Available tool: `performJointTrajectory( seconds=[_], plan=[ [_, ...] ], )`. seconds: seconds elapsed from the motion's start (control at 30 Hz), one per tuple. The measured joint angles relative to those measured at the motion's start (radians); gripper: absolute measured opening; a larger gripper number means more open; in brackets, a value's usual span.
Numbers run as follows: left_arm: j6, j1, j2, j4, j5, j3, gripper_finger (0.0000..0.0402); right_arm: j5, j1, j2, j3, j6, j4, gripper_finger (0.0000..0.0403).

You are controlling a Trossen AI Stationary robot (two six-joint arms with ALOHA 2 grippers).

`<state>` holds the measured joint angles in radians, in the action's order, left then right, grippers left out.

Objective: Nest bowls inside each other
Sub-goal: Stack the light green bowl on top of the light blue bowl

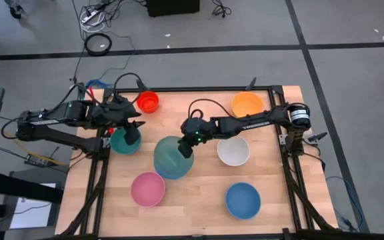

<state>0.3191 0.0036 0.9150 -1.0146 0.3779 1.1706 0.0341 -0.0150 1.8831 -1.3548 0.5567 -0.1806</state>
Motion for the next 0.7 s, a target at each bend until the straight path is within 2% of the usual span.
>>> performJointTrajectory(
  seconds=[0.3,0.7],
  plan=[
    [0.000,0.000,0.000,-0.001,0.000,0.000,0.0182,0.029,0.005,0.029,0.000,-0.085,-0.018,0.0006],
    [0.000,0.000,0.000,0.000,0.000,0.000,0.0182,0.042,0.009,0.029,0.000,-0.087,-0.013,0.0102]
  ],
)
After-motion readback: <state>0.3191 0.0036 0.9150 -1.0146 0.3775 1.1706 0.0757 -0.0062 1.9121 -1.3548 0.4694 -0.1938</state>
